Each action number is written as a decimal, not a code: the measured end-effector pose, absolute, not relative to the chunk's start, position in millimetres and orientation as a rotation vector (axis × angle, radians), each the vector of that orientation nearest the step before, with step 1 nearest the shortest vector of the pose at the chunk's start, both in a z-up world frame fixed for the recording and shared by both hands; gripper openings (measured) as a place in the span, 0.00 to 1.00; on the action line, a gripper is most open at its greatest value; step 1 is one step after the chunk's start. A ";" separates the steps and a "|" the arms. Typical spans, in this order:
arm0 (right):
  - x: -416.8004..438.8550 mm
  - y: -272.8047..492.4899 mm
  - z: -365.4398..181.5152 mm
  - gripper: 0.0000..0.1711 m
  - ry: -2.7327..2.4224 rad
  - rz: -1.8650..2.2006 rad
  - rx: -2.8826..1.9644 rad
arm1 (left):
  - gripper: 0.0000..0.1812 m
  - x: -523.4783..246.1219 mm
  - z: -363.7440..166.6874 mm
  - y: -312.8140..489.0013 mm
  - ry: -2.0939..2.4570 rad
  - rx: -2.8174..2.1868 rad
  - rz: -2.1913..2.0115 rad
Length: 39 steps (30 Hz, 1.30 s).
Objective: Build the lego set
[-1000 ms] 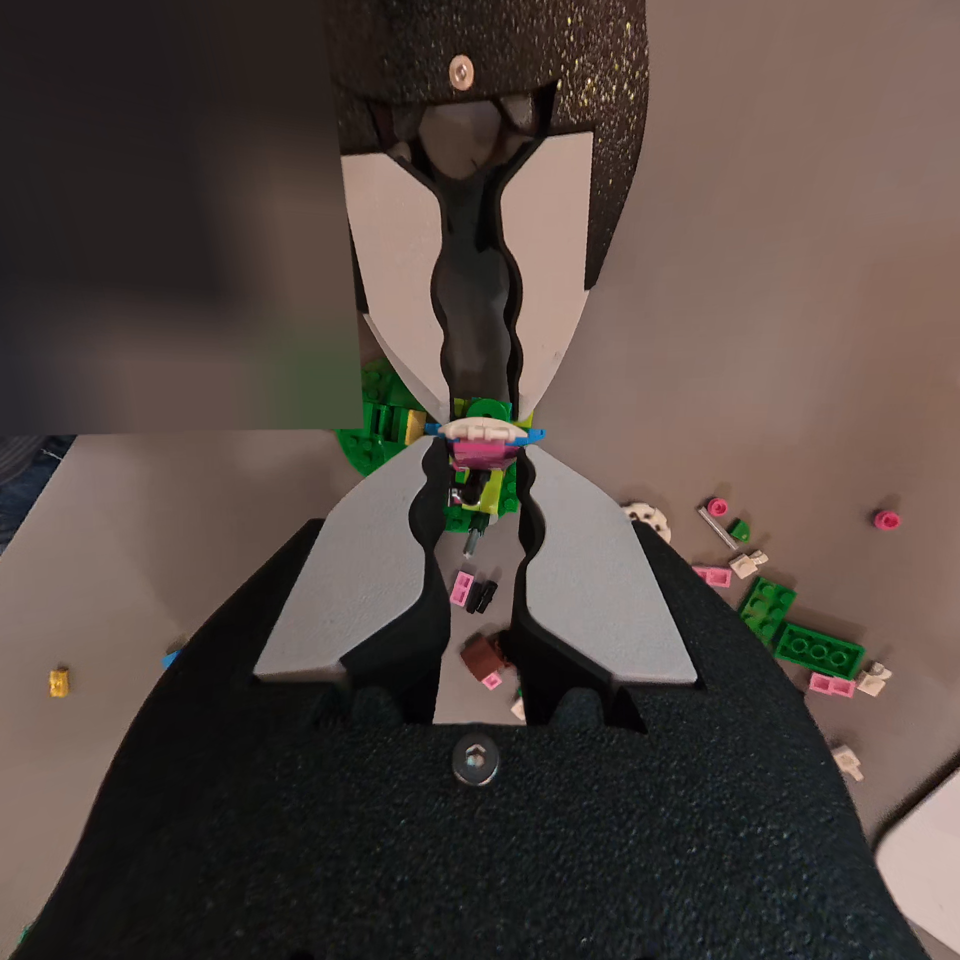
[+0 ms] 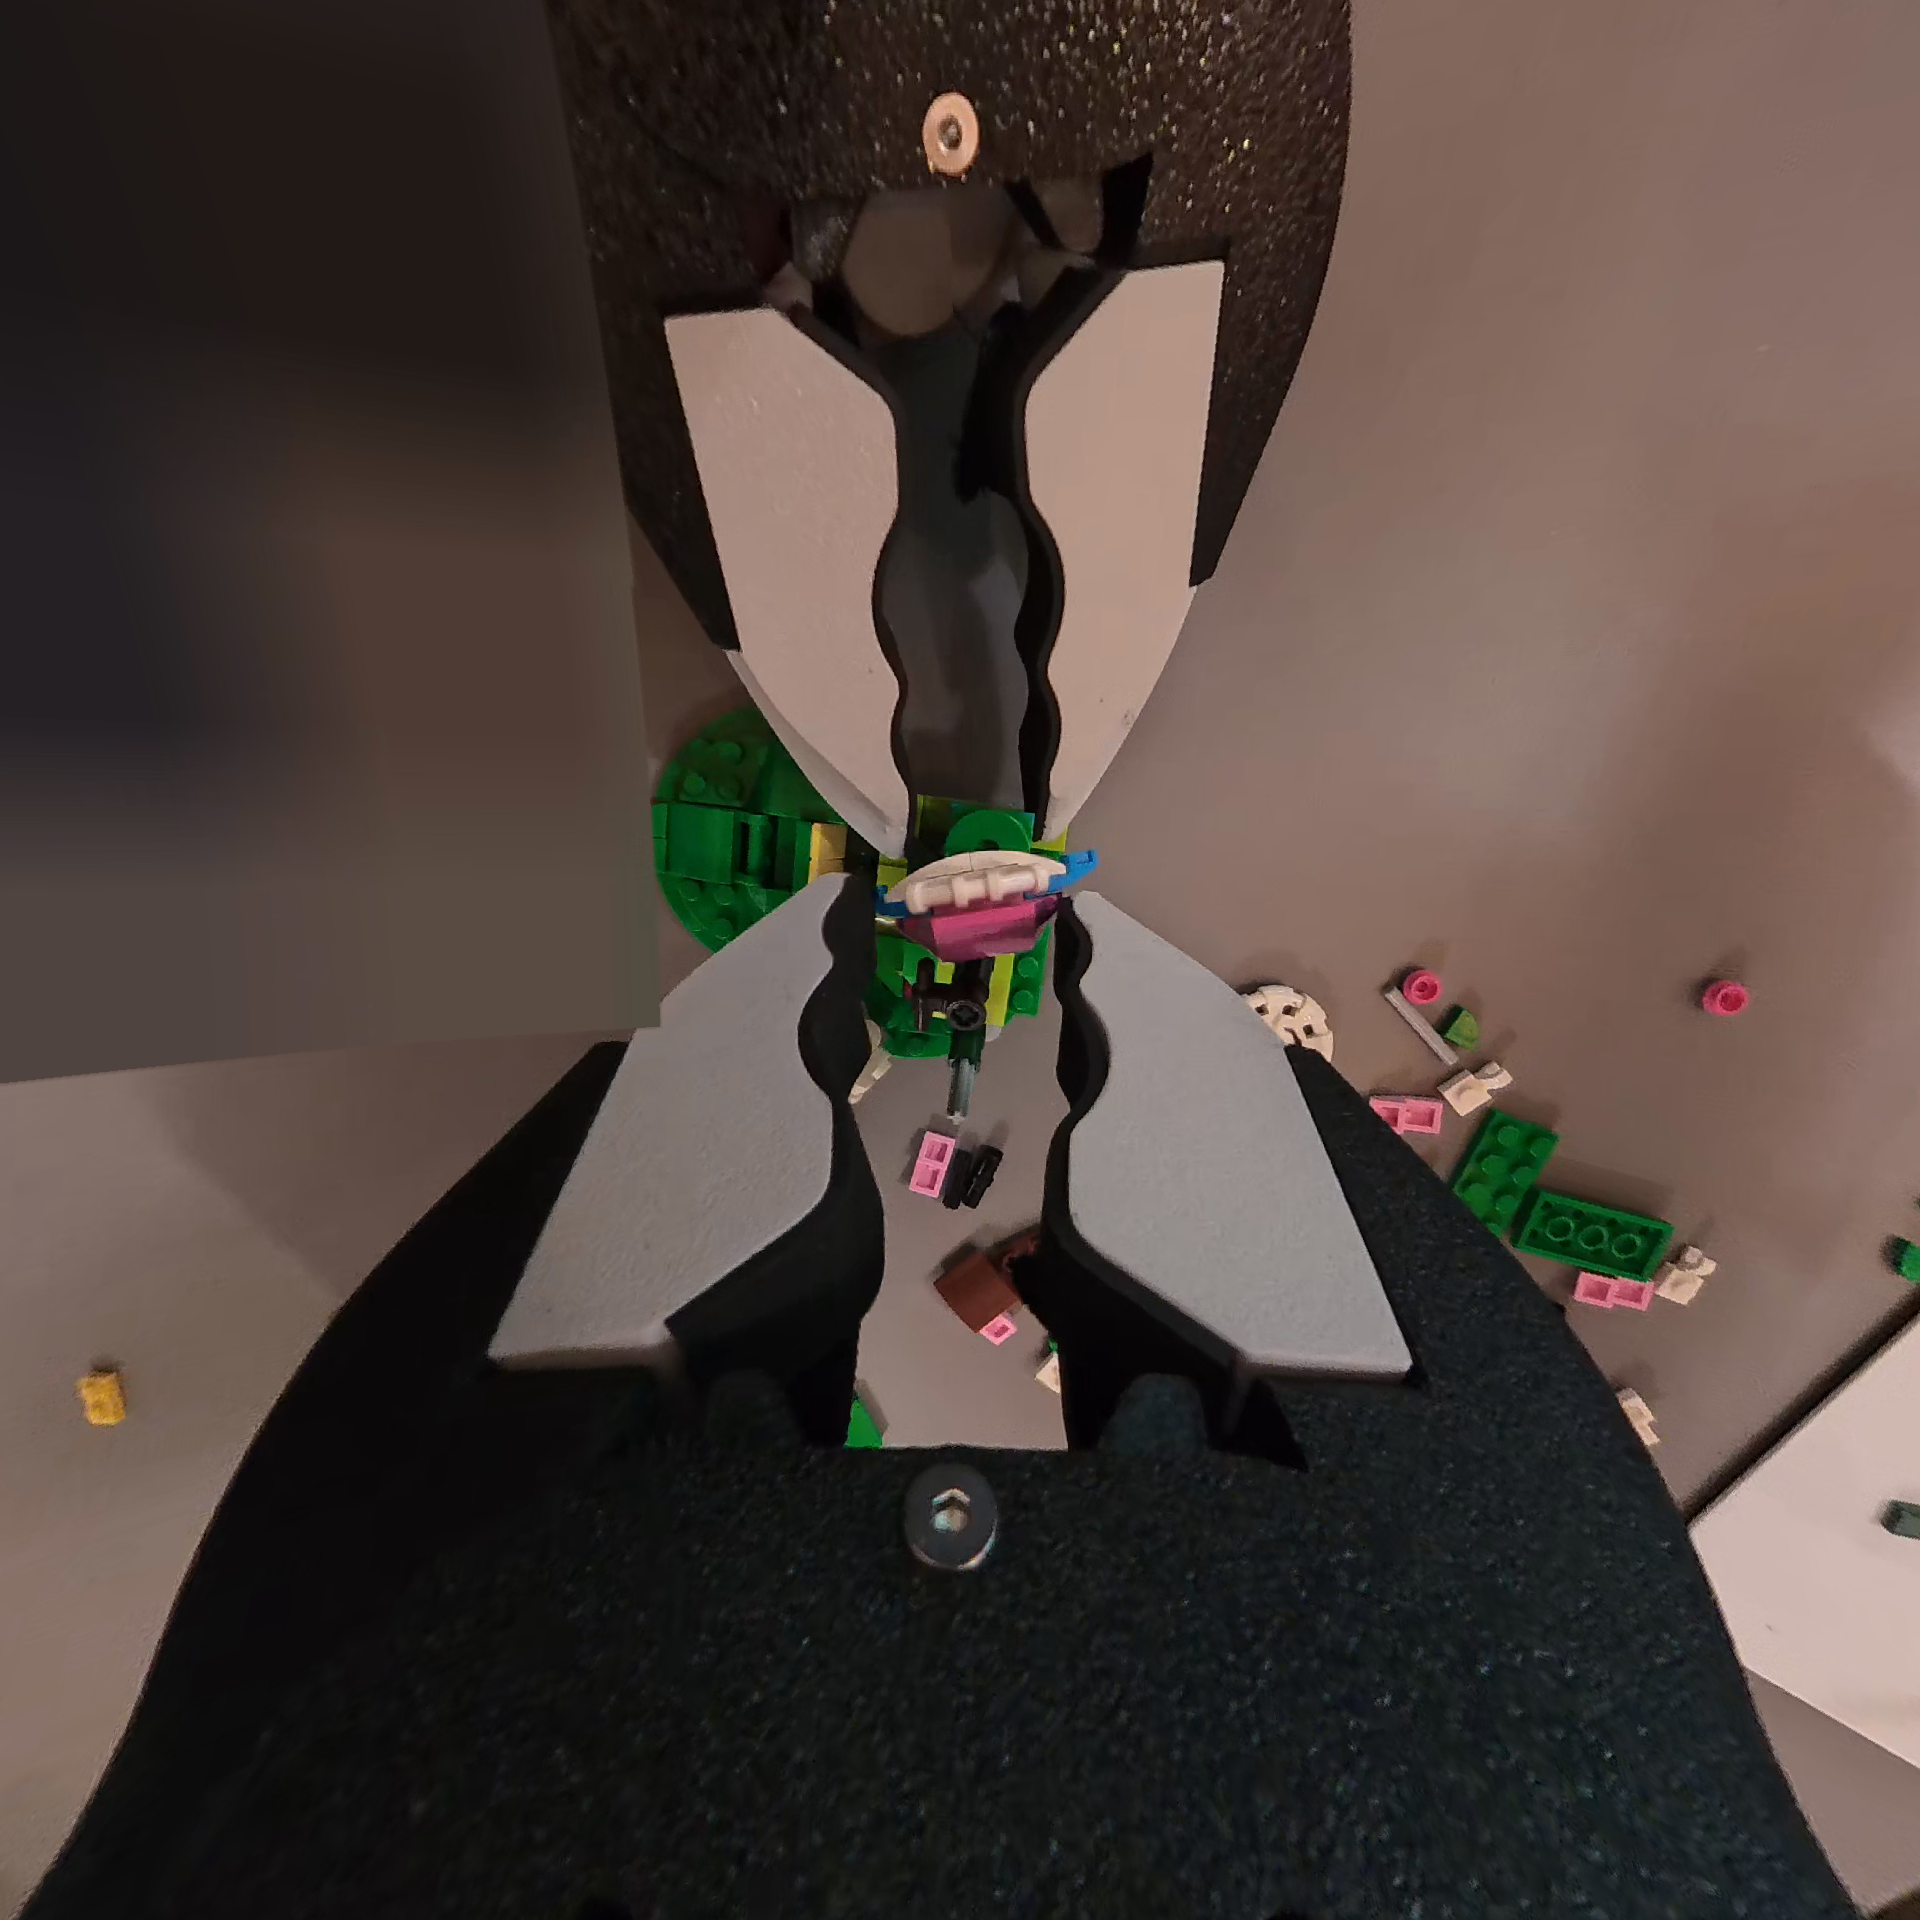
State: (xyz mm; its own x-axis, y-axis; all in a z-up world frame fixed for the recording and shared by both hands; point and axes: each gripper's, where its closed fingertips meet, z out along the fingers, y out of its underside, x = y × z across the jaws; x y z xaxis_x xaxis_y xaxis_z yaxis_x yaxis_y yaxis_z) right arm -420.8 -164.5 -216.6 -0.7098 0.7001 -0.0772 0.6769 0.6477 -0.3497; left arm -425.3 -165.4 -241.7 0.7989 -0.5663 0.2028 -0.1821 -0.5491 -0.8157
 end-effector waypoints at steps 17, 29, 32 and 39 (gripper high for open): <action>-417.3 -164.1 -220.1 0.23 -2.766 0.307 -1.307 | 0.14 -425.0 -241.7 -165.5 0.554 -2.130 -0.574; -412.7 -167.8 -214.3 0.20 -2.807 0.379 -1.288 | 0.14 -425.1 -241.5 -165.5 0.550 -2.130 -0.583; -413.4 -167.9 -213.3 0.18 -2.799 0.397 -1.285 | 0.14 -425.2 -241.4 -165.6 0.550 -2.130 -0.583; -416.8 -162.1 -207.2 0.11 -2.758 0.405 -1.274 | 0.14 -425.1 -241.4 -165.7 0.551 -2.130 -0.581</action>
